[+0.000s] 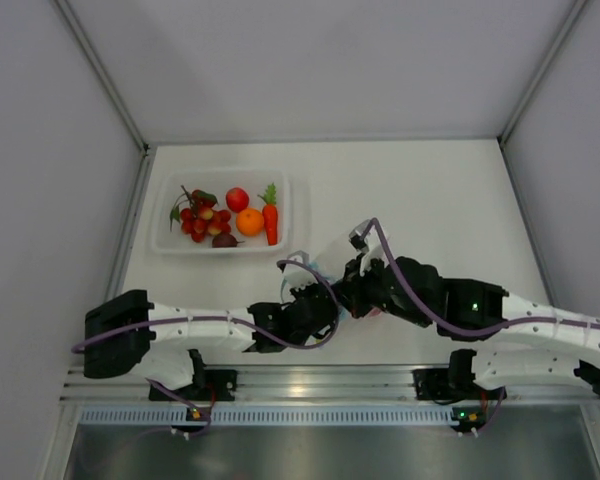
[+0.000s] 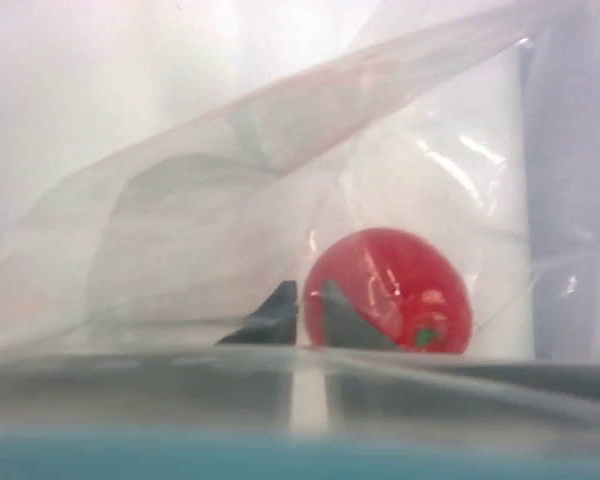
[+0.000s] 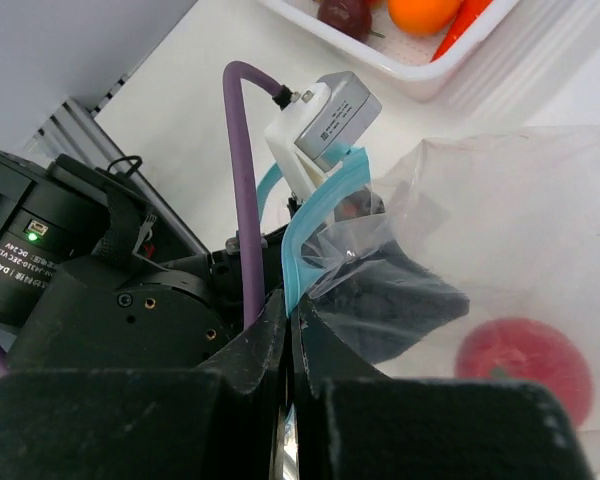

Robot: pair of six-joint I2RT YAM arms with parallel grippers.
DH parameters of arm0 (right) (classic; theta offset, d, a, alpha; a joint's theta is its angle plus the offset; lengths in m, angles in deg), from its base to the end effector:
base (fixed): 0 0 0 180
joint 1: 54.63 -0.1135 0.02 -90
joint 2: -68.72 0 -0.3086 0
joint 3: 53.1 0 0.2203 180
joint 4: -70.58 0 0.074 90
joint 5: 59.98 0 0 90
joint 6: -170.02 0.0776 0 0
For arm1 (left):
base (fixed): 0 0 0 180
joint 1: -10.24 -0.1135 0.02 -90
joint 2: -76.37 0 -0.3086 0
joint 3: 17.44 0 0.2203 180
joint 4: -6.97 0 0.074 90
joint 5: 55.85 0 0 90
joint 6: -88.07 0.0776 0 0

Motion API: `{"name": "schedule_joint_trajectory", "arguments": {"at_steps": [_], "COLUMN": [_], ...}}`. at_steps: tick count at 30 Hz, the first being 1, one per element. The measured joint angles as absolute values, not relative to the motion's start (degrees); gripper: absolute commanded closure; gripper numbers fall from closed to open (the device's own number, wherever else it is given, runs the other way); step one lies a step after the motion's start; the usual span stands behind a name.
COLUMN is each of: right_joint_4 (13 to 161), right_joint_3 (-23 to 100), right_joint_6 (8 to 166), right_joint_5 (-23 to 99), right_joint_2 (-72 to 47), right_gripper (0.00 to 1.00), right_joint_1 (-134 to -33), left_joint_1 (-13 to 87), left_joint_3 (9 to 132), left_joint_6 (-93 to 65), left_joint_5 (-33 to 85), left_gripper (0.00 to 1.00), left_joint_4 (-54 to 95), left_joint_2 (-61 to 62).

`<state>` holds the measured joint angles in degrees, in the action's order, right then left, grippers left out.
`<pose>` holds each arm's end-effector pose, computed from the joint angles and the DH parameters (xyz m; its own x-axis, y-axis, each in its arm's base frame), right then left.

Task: Open the zip-top bag and remove the fake food
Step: Pick up the fake fruit from the zipper food storage bag.

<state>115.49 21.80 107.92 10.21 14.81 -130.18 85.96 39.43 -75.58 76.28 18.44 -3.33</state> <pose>0.0700 0.1661 0.3822 -0.4796 -0.0968 -0.8722 -0.6895 0.6563 0.3063 0.1187 -0.2552 0.2575 -0.5976 -0.5371 -0.5953 0.0305 0.7267 -0.6863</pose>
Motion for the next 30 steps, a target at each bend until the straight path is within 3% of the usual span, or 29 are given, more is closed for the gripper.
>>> {"name": "schedule_joint_trajectory", "arguments": {"at_steps": [1,4,5,6,9,13,25,28,30], "right_joint_4": [114.2,112.0,111.4,111.2,110.6,109.6,111.3,112.0,114.1], "right_joint_3": [21.1,19.3,18.6,17.8,15.5,11.4,9.2,9.6,10.7], "right_joint_6": [108.1,108.1,108.1,108.1,108.9,110.4,115.4,116.2,117.5], "right_joint_5": [10.6,10.7,10.6,10.6,8.6,6.8,-4.8,-6.4,-8.8], "right_joint_2": [15.2,15.3,15.3,15.3,15.5,17.4,19.3,17.8,15.1], "right_gripper": [1.00,1.00,1.00,1.00,1.00,1.00,1.00,1.00,1.00], "right_joint_1": [-130.1,-129.8,-129.7,-129.7,-129.4,-128.3,-127.5,-127.5,-127.4], "left_joint_1": [85.9,85.9,85.9,85.9,85.9,85.9,85.9,85.9,85.9], "left_joint_3": [39.4,39.9,40.6,41.6,43.3,43.2,43.2,43.5,44.8], "left_joint_6": [-75.4,-74.6,-74.0,-73.7,-73.2,-72.9,-66.9,-64.8,-61.9], "left_joint_5": [76.7,77.1,77.1,77.1,77.0,77.1,72.2,70.5,68.0], "left_gripper": [0.70,0.71,0.74,0.83,0.86,1.00,1.00,0.95,0.84], "left_joint_4": [18.7,20.0,21.0,22.2,23.7,25.5,26.8,27.2,28.1], "left_joint_2": [-3.1,-3.0,-3.3,-3.7,-4.5,-4.6,-3.6,-2.8,-2.7]}}
